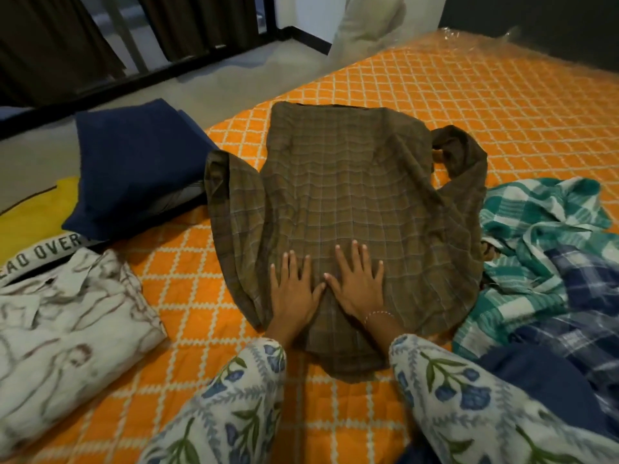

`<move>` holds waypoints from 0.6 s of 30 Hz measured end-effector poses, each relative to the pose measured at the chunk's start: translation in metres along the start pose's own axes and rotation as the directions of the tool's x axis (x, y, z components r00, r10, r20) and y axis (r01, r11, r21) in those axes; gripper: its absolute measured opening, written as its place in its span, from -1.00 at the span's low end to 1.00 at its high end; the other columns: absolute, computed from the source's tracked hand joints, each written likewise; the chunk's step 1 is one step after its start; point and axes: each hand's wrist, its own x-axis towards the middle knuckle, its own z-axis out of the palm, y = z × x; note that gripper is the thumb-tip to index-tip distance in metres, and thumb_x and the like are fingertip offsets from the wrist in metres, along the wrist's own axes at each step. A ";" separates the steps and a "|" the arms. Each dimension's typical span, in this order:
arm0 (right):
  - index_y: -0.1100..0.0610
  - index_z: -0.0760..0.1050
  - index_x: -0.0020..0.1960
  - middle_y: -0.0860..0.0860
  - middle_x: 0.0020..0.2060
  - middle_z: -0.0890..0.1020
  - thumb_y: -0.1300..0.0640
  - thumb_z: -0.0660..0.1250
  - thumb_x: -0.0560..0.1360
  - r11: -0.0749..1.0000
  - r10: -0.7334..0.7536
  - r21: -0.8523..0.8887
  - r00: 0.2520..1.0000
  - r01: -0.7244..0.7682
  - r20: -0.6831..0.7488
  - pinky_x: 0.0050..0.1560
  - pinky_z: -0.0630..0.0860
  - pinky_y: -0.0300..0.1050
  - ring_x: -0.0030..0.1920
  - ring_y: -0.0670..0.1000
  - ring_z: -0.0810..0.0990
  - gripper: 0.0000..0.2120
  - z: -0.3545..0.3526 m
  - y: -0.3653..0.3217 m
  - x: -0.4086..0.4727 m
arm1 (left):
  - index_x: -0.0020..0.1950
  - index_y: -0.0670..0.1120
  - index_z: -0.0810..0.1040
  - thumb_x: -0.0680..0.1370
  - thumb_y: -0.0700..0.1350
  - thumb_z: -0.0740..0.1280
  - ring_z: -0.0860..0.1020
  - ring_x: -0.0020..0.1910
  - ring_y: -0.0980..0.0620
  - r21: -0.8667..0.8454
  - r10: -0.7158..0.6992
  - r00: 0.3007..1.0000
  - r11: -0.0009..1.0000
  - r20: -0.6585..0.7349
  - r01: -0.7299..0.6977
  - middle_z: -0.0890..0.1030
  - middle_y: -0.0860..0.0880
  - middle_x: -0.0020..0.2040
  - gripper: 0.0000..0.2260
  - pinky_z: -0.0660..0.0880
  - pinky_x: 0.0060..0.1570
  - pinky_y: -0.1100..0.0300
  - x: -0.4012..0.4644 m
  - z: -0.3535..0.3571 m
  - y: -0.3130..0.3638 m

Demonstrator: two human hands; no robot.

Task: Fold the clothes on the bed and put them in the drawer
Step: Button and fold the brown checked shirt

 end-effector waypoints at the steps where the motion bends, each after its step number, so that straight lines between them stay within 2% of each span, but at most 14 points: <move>1: -0.08 -0.18 0.55 0.07 0.55 -0.19 -0.35 -0.21 0.52 1.000 0.004 -0.013 1.000 -0.004 0.028 0.45 -0.22 0.27 0.54 0.10 -0.22 -0.32 0.006 0.001 -0.003 | 0.56 -0.07 0.05 0.57 0.26 -0.13 -0.02 0.54 -0.14 -0.015 0.018 0.997 1.000 0.079 -0.017 -0.02 -0.19 0.56 -0.36 -0.20 0.44 -0.09 -0.006 0.006 -0.007; 3: -0.11 -0.21 0.55 0.05 0.55 -0.21 -0.40 -0.40 0.37 0.998 0.006 -0.056 0.999 -0.003 0.046 0.46 -0.22 0.25 0.54 0.10 -0.23 -0.20 0.017 0.006 -0.014 | 0.57 -0.05 -0.01 0.50 0.31 -0.22 -0.07 0.55 -0.12 -0.023 0.091 0.989 0.996 0.118 -0.089 -0.08 -0.15 0.56 -0.28 -0.28 0.42 -0.03 -0.019 0.008 -0.017; 4: -0.11 -0.21 0.54 0.05 0.55 -0.21 -0.40 -0.40 0.37 0.998 0.013 -0.069 0.999 -0.009 0.049 0.46 -0.21 0.25 0.54 0.10 -0.23 -0.20 0.019 0.006 -0.018 | 0.57 -0.04 0.02 0.52 0.29 -0.19 -0.06 0.55 -0.10 -0.037 0.136 0.982 0.991 0.132 -0.132 -0.05 -0.13 0.57 -0.31 -0.24 0.45 -0.01 -0.023 0.005 -0.023; 6: -0.10 -0.14 0.55 0.03 0.55 -0.15 -0.38 -0.21 0.51 0.998 0.049 -0.030 0.997 -0.048 0.053 0.45 -0.22 0.26 0.54 0.09 -0.17 -0.31 0.014 0.004 -0.019 | 0.41 -0.07 0.38 0.59 0.17 -0.01 0.28 0.45 -0.12 -0.141 0.196 0.979 0.972 0.053 -0.187 0.31 -0.12 0.47 -0.49 0.18 0.40 0.04 -0.026 -0.006 -0.035; 7: -0.08 -0.07 0.55 0.03 0.56 -0.08 -0.33 -0.10 0.55 0.997 0.064 0.030 0.998 -0.064 0.021 0.45 -0.22 0.25 0.54 0.07 -0.11 -0.35 0.008 0.000 -0.016 | 0.20 -0.07 0.54 0.59 0.11 0.04 0.50 0.24 -0.12 -0.211 0.169 0.977 0.958 -0.130 -0.194 0.51 -0.09 0.27 -0.59 0.41 0.17 0.09 -0.025 -0.017 -0.039; 8: -0.05 0.01 0.54 0.03 0.55 0.01 -0.29 -0.02 0.57 0.993 0.061 0.105 0.997 -0.056 -0.044 0.46 -0.19 0.22 0.54 0.05 -0.04 -0.38 0.002 -0.010 -0.007 | 0.03 -0.08 0.58 0.57 0.07 0.07 0.59 0.01 -0.11 -0.284 0.073 0.942 0.943 -0.326 -0.172 0.59 -0.08 0.06 -0.65 0.49 -0.08 0.12 -0.020 -0.026 -0.046; 9: -0.02 0.09 0.53 0.03 0.54 0.10 -0.25 0.02 0.58 0.983 0.037 0.181 0.994 -0.018 -0.103 0.48 -0.14 0.17 0.53 0.03 0.04 -0.41 -0.006 -0.023 0.005 | -0.04 -0.10 0.57 0.57 0.03 0.10 0.59 -0.09 -0.11 -0.349 -0.061 0.880 0.929 -0.470 -0.122 0.58 -0.09 -0.04 -0.69 0.49 -0.19 0.11 -0.008 -0.039 -0.053; 10: 0.02 0.15 0.51 0.04 0.52 0.16 -0.22 0.06 0.59 0.966 -0.003 0.256 0.991 0.037 -0.132 0.49 -0.07 0.10 0.52 0.03 0.09 -0.43 -0.013 -0.038 0.018 | 0.01 -0.13 0.56 0.57 -0.02 0.15 0.57 -0.05 -0.15 -0.424 -0.212 0.821 0.905 -0.530 -0.041 0.56 -0.13 -0.02 -0.74 0.49 -0.15 0.07 0.006 -0.052 -0.057; 11: 0.05 0.18 0.50 0.06 0.50 0.21 -0.18 0.09 0.59 0.947 -0.060 0.305 0.987 0.103 -0.147 0.49 0.00 0.04 0.51 0.04 0.13 -0.45 -0.021 -0.055 0.034 | 0.12 -0.17 0.53 0.57 -0.05 0.21 0.52 0.06 -0.19 -0.515 -0.368 0.787 0.854 -0.496 0.075 0.53 -0.17 0.08 -0.75 0.47 -0.02 0.00 0.024 -0.062 -0.066; 13: 0.09 0.22 0.48 0.09 0.49 0.24 -0.12 0.13 0.60 0.923 -0.168 0.323 0.974 0.209 -0.149 0.46 0.11 0.00 0.50 0.07 0.16 -0.48 -0.034 -0.094 0.068 | 0.31 -0.21 0.40 0.56 -0.01 0.27 0.40 0.26 -0.22 -0.683 -0.655 0.718 0.637 -0.235 0.357 0.43 -0.21 0.27 -0.60 0.36 0.21 -0.07 0.065 -0.077 -0.089; 14: 0.11 0.24 0.47 0.10 0.48 0.26 -0.08 0.15 0.60 0.914 -0.212 0.323 0.968 0.246 -0.137 0.45 0.14 0.01 0.49 0.08 0.17 -0.50 -0.041 -0.112 0.082 | 0.33 -0.23 0.39 0.54 0.04 0.29 0.40 0.29 -0.22 -0.769 -0.743 0.666 0.460 -0.060 0.444 0.43 -0.22 0.29 -0.53 0.36 0.25 -0.07 0.085 -0.078 -0.102; 16: 0.15 0.28 0.44 0.12 0.44 0.31 0.03 0.20 0.59 0.900 -0.295 0.304 0.950 0.313 -0.106 0.42 0.20 0.03 0.47 0.11 0.22 -0.54 -0.050 -0.138 0.102 | 0.25 -0.28 0.47 0.50 0.09 0.35 0.50 0.21 -0.22 -0.897 -0.756 0.577 -0.030 0.309 0.441 0.53 -0.22 0.24 -0.50 0.46 0.20 -0.06 0.110 -0.083 -0.125; 17: 0.18 0.30 0.42 0.14 0.41 0.34 0.08 0.21 0.58 0.892 -0.321 0.305 0.942 0.334 -0.094 0.40 0.23 0.03 0.44 0.13 0.25 -0.57 -0.052 -0.148 0.111 | 0.21 -0.29 0.51 0.50 0.05 0.38 0.55 0.14 -0.19 -0.900 -0.691 0.589 -0.229 0.419 0.370 0.57 -0.18 0.18 -0.54 0.51 0.14 -0.04 0.118 -0.085 -0.134; 18: 0.20 0.32 0.40 0.15 0.38 0.38 0.13 0.20 0.58 0.876 -0.337 0.333 0.937 0.349 -0.096 0.38 0.26 0.03 0.42 0.14 0.29 -0.59 -0.053 -0.156 0.116 | 0.18 -0.28 0.53 0.50 -0.04 0.40 0.57 0.07 -0.14 -0.895 -0.653 0.612 -0.317 0.445 0.312 0.58 -0.15 0.12 -0.62 0.54 0.05 -0.01 0.120 -0.087 -0.138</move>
